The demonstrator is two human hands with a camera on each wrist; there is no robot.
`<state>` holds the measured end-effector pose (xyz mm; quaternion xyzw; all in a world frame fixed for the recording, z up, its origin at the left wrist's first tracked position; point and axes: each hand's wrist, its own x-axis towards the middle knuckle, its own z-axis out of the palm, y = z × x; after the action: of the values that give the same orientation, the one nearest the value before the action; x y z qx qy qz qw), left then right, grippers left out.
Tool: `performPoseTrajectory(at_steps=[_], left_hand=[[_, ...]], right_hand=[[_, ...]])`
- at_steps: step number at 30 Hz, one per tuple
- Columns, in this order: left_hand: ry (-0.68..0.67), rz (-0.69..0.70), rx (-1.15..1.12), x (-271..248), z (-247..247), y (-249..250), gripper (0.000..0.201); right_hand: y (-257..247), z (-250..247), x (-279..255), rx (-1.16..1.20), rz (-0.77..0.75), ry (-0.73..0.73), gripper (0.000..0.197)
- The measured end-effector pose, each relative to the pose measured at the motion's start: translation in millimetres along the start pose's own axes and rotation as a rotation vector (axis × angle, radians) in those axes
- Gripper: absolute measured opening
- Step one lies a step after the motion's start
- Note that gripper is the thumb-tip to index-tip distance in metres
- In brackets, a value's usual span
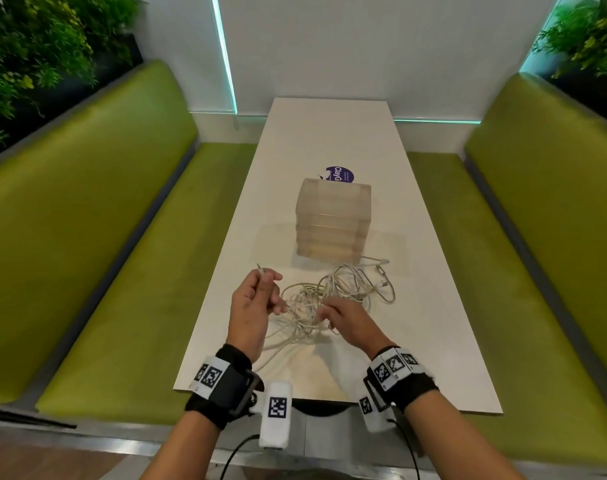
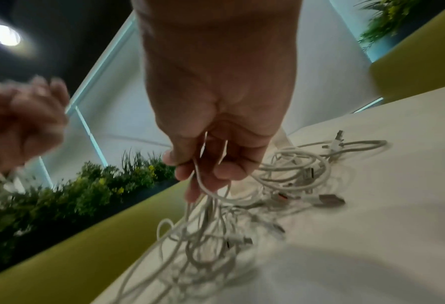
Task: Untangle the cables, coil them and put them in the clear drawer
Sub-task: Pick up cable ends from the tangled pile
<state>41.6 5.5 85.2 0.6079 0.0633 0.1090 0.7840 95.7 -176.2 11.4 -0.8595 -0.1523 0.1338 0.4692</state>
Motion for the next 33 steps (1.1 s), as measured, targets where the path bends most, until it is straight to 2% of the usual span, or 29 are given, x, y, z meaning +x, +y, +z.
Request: performPoseTrajectory(at_steps=[3, 5, 7, 9, 11, 15, 18, 23, 25, 27, 31, 33], left_hand=[[0.020, -0.022, 0.215, 2, -15, -14, 0.024], [-0.115, -0.050, 0.429, 2, -22, -24, 0.017], [-0.287, -0.119, 0.546, -3, -20, -32, 0.013], [-0.352, -0.099, 0.627, -10, -12, -36, 0.007], [-0.300, -0.029, 0.659, -14, -8, -39, 0.024], [-0.138, -0.058, 0.489, -9, -19, -29, 0.018], [0.009, -0.033, 0.405, -4, -29, -15, 0.022], [0.239, 0.050, 0.326, 4, -44, 3, 0.022], [0.250, 0.063, 0.314, 6, -48, 8, 0.020], [0.198, 0.062, 0.319, 6, -48, 13, 0.016], [0.137, 0.047, 0.313, 2, -40, 11, 0.011], [0.110, 0.045, 0.295, -1, -34, 9, 0.010]], right_hand=[[-7, -11, -1, 0.113, -0.005, -0.005, 0.020], [-13, -20, -4, 0.143, -0.023, -0.043, 0.021], [-22, -24, -8, 0.194, -0.055, -0.124, 0.019], [-32, -24, -12, 0.232, -0.077, -0.193, 0.020], [-37, -27, -17, 0.247, -0.075, -0.233, 0.020], [-23, -40, -30, 0.189, 0.009, -0.405, 0.022], [-8, -39, -41, 0.098, 0.083, -0.577, 0.013], [8, -27, -54, 0.015, 0.164, -0.633, 0.019], [12, -22, -59, 0.006, 0.186, -0.644, 0.020], [14, -14, -64, 0.005, 0.179, -0.665, 0.023], [15, 8, -73, -0.163, 0.024, -0.708, 0.026], [17, 21, -76, -0.176, 0.008, -0.701, 0.028]])
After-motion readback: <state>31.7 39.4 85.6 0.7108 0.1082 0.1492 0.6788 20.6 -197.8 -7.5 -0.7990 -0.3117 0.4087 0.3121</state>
